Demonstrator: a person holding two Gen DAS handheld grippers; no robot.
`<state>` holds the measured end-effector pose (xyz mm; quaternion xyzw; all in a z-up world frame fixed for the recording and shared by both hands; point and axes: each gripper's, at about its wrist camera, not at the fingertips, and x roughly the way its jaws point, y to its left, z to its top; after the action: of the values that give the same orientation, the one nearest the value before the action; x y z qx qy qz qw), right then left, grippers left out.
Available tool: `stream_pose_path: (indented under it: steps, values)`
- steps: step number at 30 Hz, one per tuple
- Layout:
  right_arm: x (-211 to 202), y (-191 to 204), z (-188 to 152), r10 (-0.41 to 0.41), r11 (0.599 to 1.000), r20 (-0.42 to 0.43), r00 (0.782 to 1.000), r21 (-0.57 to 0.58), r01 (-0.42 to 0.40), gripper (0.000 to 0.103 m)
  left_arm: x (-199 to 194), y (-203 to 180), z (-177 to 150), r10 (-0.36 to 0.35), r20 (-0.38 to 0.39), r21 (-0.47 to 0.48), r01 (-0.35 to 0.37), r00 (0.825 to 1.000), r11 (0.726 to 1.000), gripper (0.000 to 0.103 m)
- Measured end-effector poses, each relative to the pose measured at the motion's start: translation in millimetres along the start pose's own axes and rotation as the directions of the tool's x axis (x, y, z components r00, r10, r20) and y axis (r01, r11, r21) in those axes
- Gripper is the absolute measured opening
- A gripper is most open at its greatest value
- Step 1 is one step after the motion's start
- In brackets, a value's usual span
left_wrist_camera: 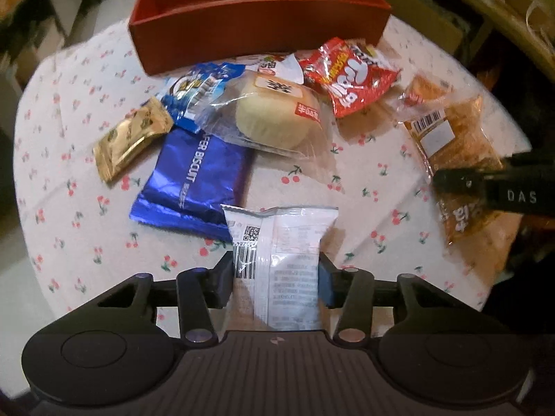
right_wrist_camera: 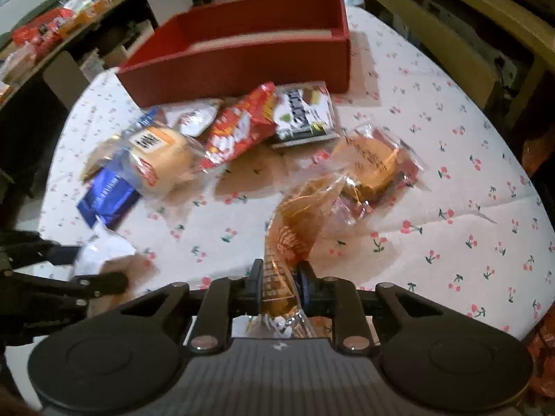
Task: Organize snacks
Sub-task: 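Close the left tool on the white pastry while the right tool grips the orange bread bag, then carry both snacks over the red box and lower them inside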
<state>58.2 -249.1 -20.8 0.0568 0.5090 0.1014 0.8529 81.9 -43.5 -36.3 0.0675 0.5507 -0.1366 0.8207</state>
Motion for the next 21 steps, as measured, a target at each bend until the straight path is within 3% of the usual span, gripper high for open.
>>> stream_pose_path:
  steps: [7,15,21]
  values:
    - [-20,4,-5,0.043,0.999,0.047,0.998,0.000,-0.043,0.029,-5,-4,-6,0.020,0.003,-0.052,-0.020,1.000,0.998,0.052]
    - [-33,29,-12,0.060,0.993,0.072,0.996,-0.101,-0.053,0.029,-20,-22,1,0.068,0.038,-0.049,-0.066,0.997,0.997,0.051]
    - [-38,37,3,0.064,0.992,0.121,0.991,-0.112,-0.050,0.029,-37,-28,25,0.046,0.125,-0.013,-0.045,0.991,0.999,0.051]
